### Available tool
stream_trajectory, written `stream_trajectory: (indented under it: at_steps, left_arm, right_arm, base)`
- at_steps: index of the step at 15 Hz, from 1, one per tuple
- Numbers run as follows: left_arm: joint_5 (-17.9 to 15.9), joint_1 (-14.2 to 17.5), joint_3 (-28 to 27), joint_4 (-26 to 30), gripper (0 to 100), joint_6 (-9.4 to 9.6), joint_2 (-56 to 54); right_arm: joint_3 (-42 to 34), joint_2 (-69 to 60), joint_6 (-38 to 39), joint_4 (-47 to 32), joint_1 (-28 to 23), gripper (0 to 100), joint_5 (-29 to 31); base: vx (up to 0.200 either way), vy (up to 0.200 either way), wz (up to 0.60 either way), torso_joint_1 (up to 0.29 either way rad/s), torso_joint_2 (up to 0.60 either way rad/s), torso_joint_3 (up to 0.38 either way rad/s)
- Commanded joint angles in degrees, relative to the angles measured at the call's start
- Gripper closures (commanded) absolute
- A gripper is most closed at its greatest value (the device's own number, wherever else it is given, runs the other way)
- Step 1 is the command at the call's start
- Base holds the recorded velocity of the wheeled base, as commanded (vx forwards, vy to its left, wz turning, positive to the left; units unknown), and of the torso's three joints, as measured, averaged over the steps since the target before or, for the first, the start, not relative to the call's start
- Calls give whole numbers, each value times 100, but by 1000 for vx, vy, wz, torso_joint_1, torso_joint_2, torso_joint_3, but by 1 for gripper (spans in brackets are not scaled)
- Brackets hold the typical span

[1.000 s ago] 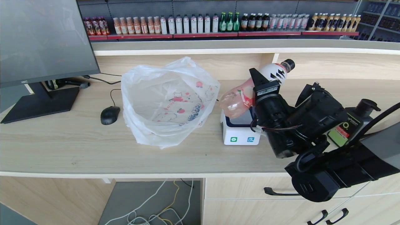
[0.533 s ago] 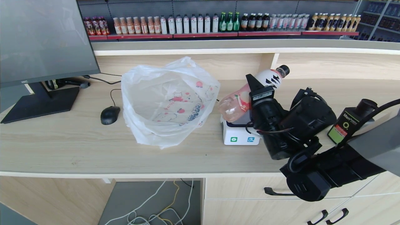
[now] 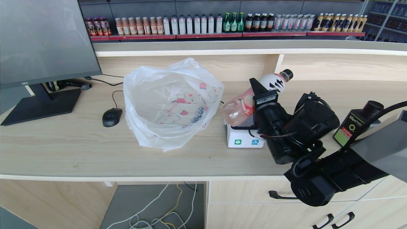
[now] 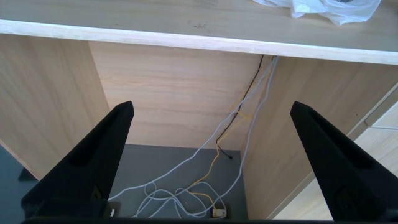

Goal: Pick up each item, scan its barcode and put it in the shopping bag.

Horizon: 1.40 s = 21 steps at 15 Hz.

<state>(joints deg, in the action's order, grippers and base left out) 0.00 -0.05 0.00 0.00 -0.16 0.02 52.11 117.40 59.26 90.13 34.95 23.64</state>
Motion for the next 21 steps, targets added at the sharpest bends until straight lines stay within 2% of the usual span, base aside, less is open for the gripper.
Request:
stream_trajectory:
  at_steps: [1, 21]
  left_arm:
    - [0, 5, 0, 0, 0, -2, -2]
    - [0, 5, 0, 0, 0, -2, -2]
  right_arm:
    - [-8, 20, 7, -12, 3, 100, 1]
    - [-79, 55, -11, -12, 29, 100, 1]
  base:
    - [0, 0, 0, 0, 0, 0]
    - [0, 0, 0, 0, 0, 0]
